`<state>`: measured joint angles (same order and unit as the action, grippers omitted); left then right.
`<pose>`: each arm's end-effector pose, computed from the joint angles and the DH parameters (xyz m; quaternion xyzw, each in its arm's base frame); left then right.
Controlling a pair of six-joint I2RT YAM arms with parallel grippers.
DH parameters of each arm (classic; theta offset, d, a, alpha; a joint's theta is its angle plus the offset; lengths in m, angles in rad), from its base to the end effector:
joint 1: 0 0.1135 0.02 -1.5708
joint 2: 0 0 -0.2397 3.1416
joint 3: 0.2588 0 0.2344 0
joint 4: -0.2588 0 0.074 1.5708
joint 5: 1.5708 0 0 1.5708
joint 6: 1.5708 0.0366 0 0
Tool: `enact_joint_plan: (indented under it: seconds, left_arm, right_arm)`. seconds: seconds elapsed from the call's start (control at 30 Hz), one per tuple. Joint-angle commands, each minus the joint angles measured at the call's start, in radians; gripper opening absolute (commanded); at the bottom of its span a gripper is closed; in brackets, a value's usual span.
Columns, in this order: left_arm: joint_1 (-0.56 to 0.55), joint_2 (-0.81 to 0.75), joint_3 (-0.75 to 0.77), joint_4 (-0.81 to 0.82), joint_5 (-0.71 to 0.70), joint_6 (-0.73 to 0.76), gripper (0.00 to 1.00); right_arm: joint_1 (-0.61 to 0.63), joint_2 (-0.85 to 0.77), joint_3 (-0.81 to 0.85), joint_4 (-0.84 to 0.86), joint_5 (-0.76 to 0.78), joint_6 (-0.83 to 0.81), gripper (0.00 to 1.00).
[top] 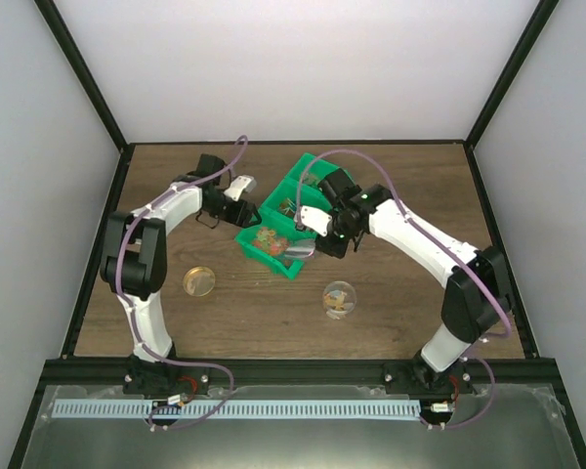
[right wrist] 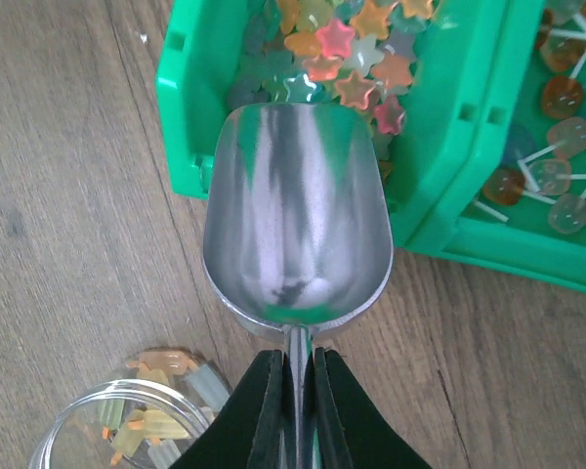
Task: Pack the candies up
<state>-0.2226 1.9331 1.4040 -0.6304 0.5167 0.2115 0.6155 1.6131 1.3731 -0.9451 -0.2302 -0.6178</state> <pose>0.3600 -0.1000 0.1781 0.2548 0.9130 -0.2512 0.1960 0.2448 0.1833 0.2558 -0.5818 0.7827 0.1125 0.1905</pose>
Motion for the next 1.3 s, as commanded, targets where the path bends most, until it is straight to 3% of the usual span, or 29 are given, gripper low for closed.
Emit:
enact_joint_plan:
  seconds: [0.0,0.4,0.67,0.87,1.07,1.27]
  left_arm:
    - [-0.001,0.013,-0.013,0.041,0.065,-0.024,0.65]
    - [-0.007,-0.007,-0.054,0.076,0.098,-0.017,0.38]
    - [-0.011,-0.022,-0.08,0.097,0.107,-0.021,0.33]
    - [-0.04,-0.024,-0.098,0.11,0.111,-0.031,0.26]
    - [-0.05,-0.031,-0.118,0.135,0.115,-0.046,0.19]
    - [-0.05,-0.018,-0.117,0.146,0.139,-0.059,0.09]
  right_arm:
    - [0.052,0.036,0.067,-0.048,0.065,-0.003,0.01]
    - [0.129,0.162,0.193,-0.177,0.287,0.021,0.01]
    - [0.143,0.181,0.25,-0.287,0.354,-0.005,0.01]
    - [0.159,0.297,0.382,-0.354,0.348,-0.007,0.01]
    - [0.186,0.322,0.379,-0.359,0.405,-0.076,0.01]
    - [0.191,0.373,0.402,-0.345,0.349,-0.055,0.01]
